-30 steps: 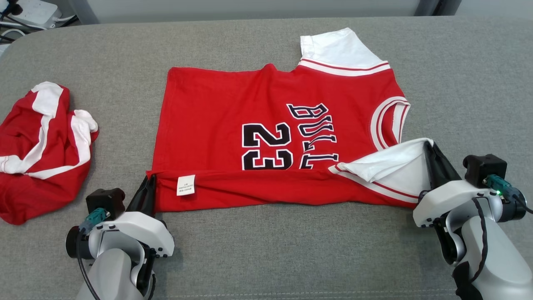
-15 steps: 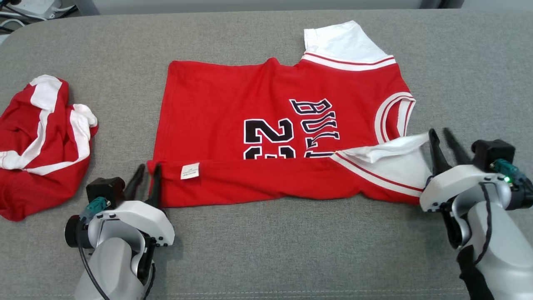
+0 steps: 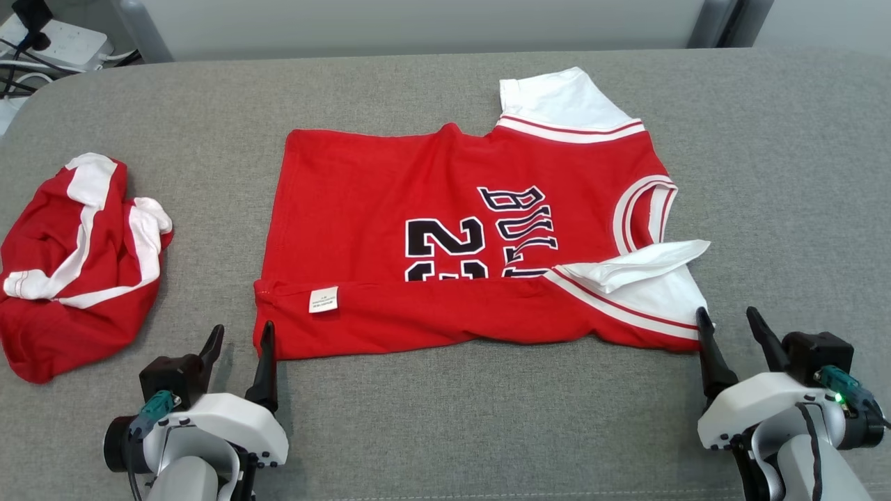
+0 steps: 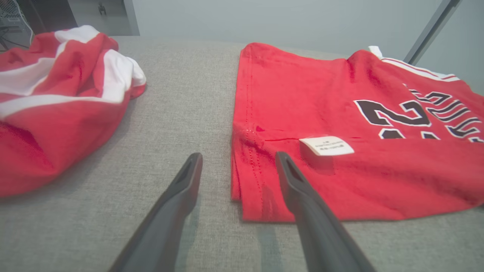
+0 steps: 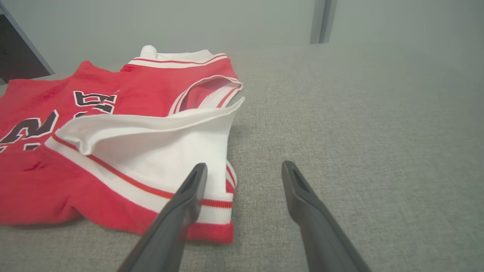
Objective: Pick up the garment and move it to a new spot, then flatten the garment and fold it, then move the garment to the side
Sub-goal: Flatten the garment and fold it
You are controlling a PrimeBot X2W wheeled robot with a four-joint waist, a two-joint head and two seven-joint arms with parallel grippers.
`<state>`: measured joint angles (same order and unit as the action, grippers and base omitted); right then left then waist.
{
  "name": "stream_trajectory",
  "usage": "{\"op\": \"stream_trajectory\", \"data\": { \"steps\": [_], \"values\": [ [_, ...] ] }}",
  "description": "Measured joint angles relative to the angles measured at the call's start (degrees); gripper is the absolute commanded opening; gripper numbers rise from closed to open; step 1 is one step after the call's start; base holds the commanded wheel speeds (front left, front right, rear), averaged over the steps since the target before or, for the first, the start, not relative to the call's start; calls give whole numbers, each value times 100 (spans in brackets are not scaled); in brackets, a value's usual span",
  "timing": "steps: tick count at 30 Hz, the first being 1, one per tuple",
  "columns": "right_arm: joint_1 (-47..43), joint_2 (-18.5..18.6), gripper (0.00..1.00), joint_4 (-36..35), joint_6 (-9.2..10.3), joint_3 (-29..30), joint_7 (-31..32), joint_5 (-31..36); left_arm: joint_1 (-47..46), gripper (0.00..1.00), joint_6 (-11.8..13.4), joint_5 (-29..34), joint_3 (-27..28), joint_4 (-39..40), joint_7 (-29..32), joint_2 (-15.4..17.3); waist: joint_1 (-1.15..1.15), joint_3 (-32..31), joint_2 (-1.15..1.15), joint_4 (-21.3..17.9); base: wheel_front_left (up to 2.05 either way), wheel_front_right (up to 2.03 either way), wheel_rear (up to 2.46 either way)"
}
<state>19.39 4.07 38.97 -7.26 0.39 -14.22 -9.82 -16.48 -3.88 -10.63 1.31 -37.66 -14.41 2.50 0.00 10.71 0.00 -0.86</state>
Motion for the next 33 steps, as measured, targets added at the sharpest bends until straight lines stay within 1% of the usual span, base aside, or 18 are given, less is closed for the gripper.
{"op": "stream_trajectory", "data": {
  "steps": [3, 10, 17, 23, 24, 29, 30, 32, 33],
  "values": [
    [-196, 4, 100, -135, 0, -109, 0, -156, 102, 100, 0, -3, -40, 34, 0, -14, 0, -46, 0, -23, 0, 0, 0],
    [-468, 26, 100, -130, 0, -305, 0, -435, 229, 100, -1, -5, -190, 143, 1, -23, 0, -68, 0, 6, 0, 0, 0],
    [-452, 30, 100, -100, 0, -318, 0, -651, 229, 100, -2, -5, -267, 222, 1, -34, 0, 9, 0, 99, 0, 0, 0],
    [-392, 33, 100, -27, 0, -442, 0, -804, 229, 100, -8, -7, -313, 293, 1, -35, 0, 59, 0, 185, 0, 0, 0],
    [-346, 33, 98, 10, 0, -449, 0, -821, 229, 100, -8, -11, -323, 313, 0, -34, 0, 67, 0, 196, 0, 0, 0],
    [-216, 122, 75, 63, 0, -460, 0, -940, 229, 100, -9, -53, -394, 366, 0, -35, 0, 85, 0, 238, 0, 0, 0],
    [-209, 152, 51, 73, 0, -466, 0, -946, 229, 100, -10, -54, -405, 370, 0, -36, 0, 86, 0, 243, 0, 0, 0],
    [-210, 170, 14, 105, 0, -491, 0, -993, 229, 100, -16, -57, -420, 382, 0, -36, 0, 82, 0, 251, 0, 0, 0],
    [-210, 172, 0, 110, 0, -508, 0, -994, 229, 100, -16, -58, -426, 390, 0, -36, 0, 81, 0, 253, 0, 0, 0]
  ]
}}
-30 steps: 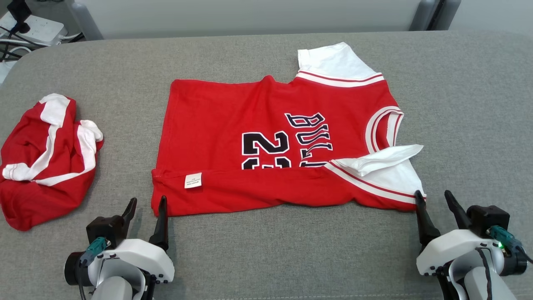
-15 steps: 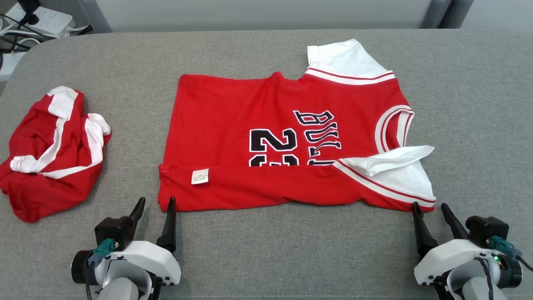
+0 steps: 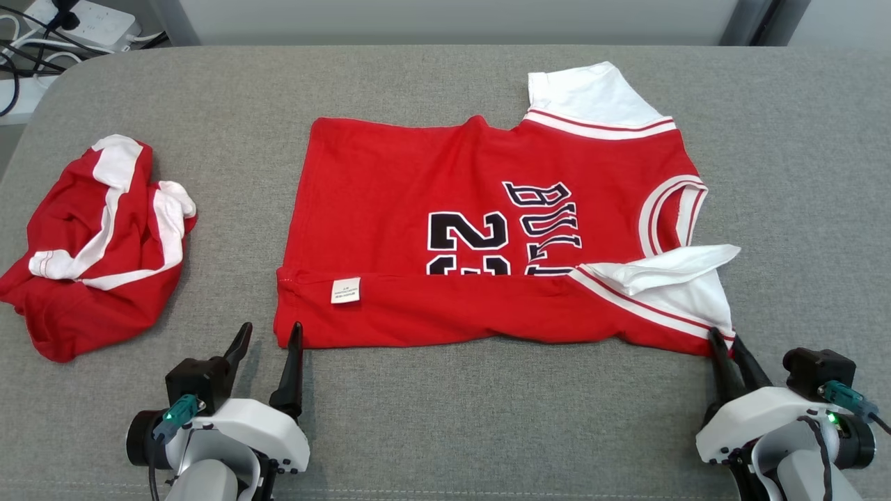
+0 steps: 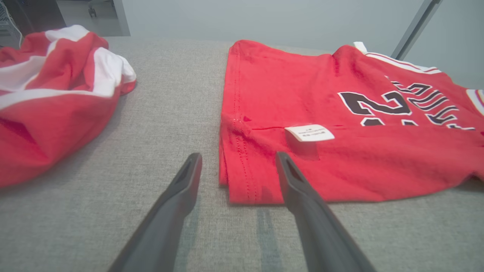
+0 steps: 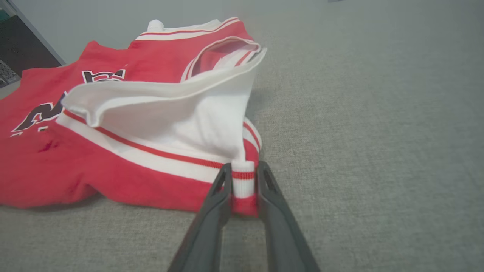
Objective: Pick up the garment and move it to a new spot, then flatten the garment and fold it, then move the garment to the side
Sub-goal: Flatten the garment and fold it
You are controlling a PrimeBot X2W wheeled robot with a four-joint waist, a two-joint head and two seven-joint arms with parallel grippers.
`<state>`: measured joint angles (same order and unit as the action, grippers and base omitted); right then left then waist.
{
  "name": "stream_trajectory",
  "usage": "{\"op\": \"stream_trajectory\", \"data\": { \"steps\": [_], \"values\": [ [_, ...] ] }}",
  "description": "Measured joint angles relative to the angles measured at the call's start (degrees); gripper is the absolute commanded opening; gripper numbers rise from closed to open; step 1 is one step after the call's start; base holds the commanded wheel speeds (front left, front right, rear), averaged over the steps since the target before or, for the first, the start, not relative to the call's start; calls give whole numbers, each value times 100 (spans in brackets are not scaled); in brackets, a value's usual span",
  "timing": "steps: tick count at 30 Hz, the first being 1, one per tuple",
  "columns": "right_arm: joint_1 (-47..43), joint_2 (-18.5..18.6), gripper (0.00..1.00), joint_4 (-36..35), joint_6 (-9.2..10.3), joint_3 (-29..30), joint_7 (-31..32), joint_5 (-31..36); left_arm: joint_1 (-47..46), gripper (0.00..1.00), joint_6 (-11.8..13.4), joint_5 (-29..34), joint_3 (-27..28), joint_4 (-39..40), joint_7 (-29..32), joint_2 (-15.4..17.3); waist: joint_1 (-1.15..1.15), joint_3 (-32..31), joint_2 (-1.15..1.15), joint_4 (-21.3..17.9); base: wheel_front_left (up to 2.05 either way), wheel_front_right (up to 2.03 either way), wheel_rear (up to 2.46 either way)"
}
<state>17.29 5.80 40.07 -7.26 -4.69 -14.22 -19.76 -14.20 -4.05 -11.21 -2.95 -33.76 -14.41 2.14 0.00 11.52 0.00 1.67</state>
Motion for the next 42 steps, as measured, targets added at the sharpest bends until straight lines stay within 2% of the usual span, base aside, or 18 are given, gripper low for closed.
{"op": "stream_trajectory", "data": {
  "steps": [6, 11, 19, 26, 33, 34, 35, 36, 42],
  "values": [
    [-1, 22, 0, 2, 0, -105, 0, -112, 0, 100, -103, -292, -123, 21, 0, 2, 0, -17, 0, -16, 0, 0, 0],
    [0, 63, 0, -10, 0, -114, 0, -118, -27, 100, -202, -1000, -318, -140, 0, 1, 0, -12, 0, -56, 0, 0, 0],
    [23, 81, 0, -68, 0, -176, 0, -104, -268, 100, -226, -1066, -334, -482, 1, -3, 0, 61, 0, -142, 0, 0, 0],
    [126, 70, 0, -216, 0, -305, 0, -100, -522, 100, -144, -1050, -193, -1044, 0, -20, 0, 162, 0, -221, 0, 0, 0],
    [187, 71, 0, -258, 0, -328, 0, -100, -645, 100, -144, -1042, -143, -1157, -9, -29, 0, 209, 0, -253, 0, 0, 0],
    [216, 71, 0, -269, 0, -330, 0, -100, -647, 76, -145, -1043, -149, -1188, -24, -29, 0, 213, 0, -258, 0, 0, 0],
    [235, 71, 0, -289, 0, -331, 0, -100, -658, 6, -152, -1050, -172, -1233, -35, -27, 0, 217, 0, -264, 0, 0, 0],
    [238, 73, 0, -303, 0, -331, 0, -100, -691, 0, -153, -1049, -190, -1279, -48, -19, 0, 221, 0, -269, 0, 0, 0],
    [237, 74, 0, -312, 0, -312, 0, -100, -753, 0, -202, -1067, -310, -1380, -45, -11, 0, 169, 0, -278, 0, 0, 0]
  ]
}}
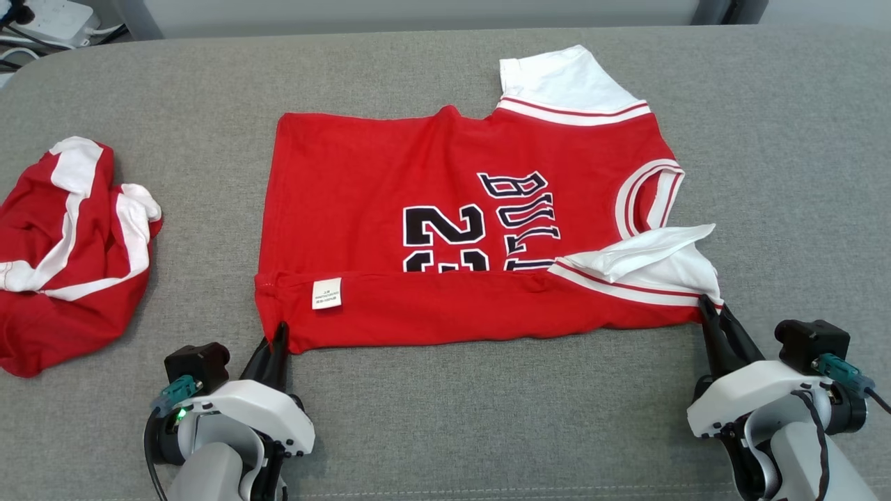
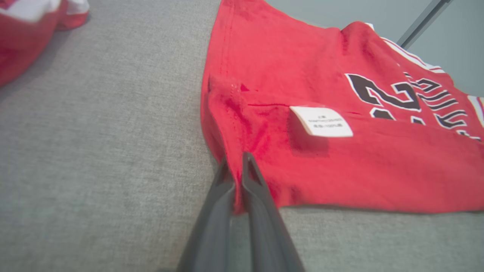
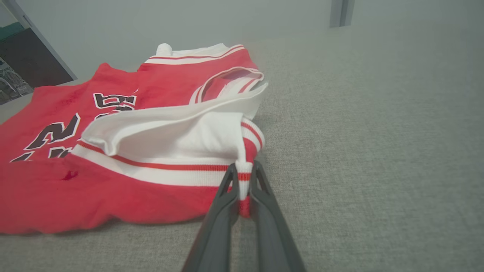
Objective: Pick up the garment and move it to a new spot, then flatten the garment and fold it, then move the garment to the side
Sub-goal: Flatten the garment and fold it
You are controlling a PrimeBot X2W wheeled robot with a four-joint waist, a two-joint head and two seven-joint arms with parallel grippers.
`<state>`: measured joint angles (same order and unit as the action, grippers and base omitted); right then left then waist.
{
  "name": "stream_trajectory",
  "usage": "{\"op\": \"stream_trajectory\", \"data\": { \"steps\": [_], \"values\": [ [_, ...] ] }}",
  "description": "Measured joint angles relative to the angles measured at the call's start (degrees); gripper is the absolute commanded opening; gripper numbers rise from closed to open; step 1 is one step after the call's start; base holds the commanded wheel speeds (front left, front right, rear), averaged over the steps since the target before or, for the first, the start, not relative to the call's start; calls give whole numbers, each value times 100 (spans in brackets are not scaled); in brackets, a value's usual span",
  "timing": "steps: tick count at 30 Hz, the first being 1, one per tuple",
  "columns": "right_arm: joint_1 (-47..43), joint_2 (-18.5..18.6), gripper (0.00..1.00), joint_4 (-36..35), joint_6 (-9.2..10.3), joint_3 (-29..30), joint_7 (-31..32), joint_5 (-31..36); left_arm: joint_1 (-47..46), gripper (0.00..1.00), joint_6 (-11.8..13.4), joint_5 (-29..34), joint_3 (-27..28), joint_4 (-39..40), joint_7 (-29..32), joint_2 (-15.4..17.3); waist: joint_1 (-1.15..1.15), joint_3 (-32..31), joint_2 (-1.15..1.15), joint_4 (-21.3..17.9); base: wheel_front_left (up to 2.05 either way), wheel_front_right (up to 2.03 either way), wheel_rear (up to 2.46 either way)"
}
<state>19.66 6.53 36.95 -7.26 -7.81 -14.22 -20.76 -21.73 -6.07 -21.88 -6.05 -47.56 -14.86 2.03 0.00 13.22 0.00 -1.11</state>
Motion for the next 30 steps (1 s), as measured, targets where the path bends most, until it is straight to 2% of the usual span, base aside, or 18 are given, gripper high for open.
{"op": "stream_trajectory", "data": {
  "steps": [9, 21, 30],
  "values": [
    [-63, 14, 0, 80, 0, 145, 0, 0, 92, 0, 2, 70, 163, -73, 21, -20, 0, -296, 0, 21, 0, 0, 0],
    [-661, 78, 0, 58, -22, 159, 0, -65, 597, 0, 9, 267, 322, -143, 22, -20, 0, -774, 0, -3, 0, 0, 0],
    [-972, 74, 0, -66, -25, 164, 0, -93, 762, 0, 34, 419, 354, -147, 22, -27, 0, -840, 0, -10, 0, 0, 0]
  ]
}}
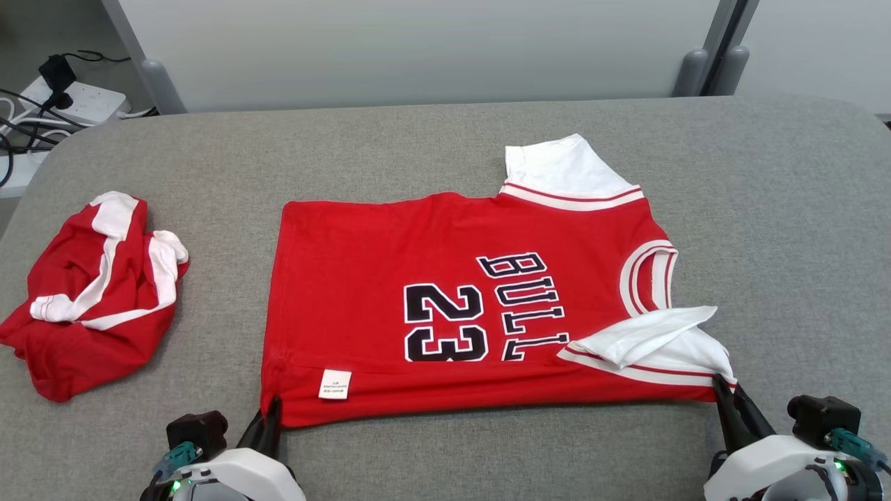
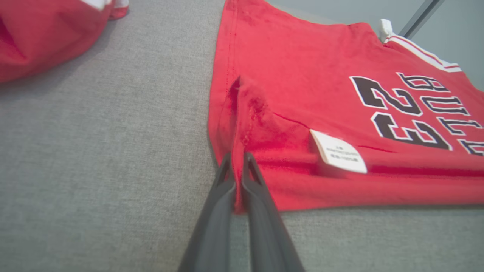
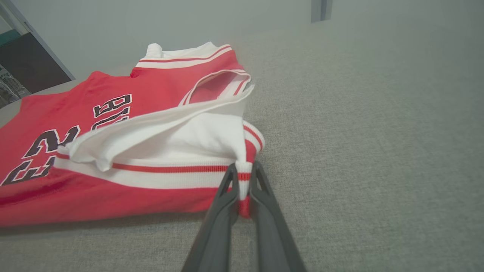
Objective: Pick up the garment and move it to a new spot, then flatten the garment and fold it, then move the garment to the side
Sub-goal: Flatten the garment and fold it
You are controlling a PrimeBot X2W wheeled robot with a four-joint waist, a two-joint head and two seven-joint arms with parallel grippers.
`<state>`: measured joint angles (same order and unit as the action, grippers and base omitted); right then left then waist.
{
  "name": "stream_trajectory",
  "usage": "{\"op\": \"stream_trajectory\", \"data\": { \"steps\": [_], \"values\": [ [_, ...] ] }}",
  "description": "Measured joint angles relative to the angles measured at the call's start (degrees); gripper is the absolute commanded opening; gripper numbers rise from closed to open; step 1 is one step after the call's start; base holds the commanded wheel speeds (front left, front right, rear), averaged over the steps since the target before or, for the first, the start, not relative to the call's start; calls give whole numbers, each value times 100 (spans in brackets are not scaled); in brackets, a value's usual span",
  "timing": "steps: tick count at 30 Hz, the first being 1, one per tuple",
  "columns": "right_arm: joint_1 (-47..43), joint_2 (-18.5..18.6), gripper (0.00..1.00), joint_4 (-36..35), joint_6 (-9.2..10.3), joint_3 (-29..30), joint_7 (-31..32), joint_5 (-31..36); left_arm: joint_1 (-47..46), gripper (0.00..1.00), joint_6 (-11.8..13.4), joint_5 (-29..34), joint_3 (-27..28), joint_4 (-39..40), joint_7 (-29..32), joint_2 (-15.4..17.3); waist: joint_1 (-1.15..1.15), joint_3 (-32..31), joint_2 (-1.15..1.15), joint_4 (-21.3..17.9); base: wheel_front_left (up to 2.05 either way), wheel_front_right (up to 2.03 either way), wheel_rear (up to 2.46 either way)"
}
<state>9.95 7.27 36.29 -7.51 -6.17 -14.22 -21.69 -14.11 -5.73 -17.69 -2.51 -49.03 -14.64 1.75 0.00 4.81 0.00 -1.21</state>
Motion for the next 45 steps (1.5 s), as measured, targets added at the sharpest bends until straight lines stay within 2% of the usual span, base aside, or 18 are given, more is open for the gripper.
{"op": "stream_trajectory", "data": {
  "steps": [13, 14, 15, 16, 17, 18, 23, 29, 38, 45],
  "values": [
    [191, -32, 0, -2, 1, 35, 0, 29, -44, 0, 0, 4, -18, 80, -1, -31, 0, 326, 0, 95, 0, 0, 0],
    [204, -33, 18, 0, 1, 41, 0, 29, -47, 0, 0, 4, -19, 89, -1, -34, 0, 341, 0, 105, 0, 0, 0],
    [215, -35, 57, 3, 1, 57, 0, 29, -48, 7, 0, 4, -20, 101, -1, -38, 0, 353, 0, 115, 0, 0, 0],
    [230, -38, 100, 3, 1, 76, 0, 29, -48, 42, 0, 4, -21, 119, -1, -42, 0, 362, 0, 122, 0, 0, 0],
    [243, -40, 100, 3, 1, 99, 0, 29, -48, 88, 1, 4, -22, 136, -1, -42, 0, 366, 0, 128, 0, 0, 0],
    [248, -42, 100, 1, 1, 135, 0, 29, -48, 100, 10, 4, -21, 160, -1, -42, 0, 363, 0, 131, 0, 0, 0],
    [238, -27, 100, -75, 3, 360, 0, 103, -34, 100, 129, 71, 93, 427, 0, -20, 0, 308, 0, 137, 0, 0, 0],
    [208, -18, 100, -555, 3, 811, 0, 265, 24, 100, 255, 336, 265, 1048, -1, -9, 0, 222, 0, 118, 0, 0, 0],
    [245, -162, 100, -1293, 3, 1032, -1, 680, 171, 100, 259, 766, 431, 2016, -1, 78, 0, 209, 0, 73, 0, 0, 0],
    [250, -224, 100, -1425, 3, 1122, 0, 814, 232, 100, 259, 870, 471, 2435, -1, 69, 0, 270, 0, 86, 0, 0, 0]
  ]
}}
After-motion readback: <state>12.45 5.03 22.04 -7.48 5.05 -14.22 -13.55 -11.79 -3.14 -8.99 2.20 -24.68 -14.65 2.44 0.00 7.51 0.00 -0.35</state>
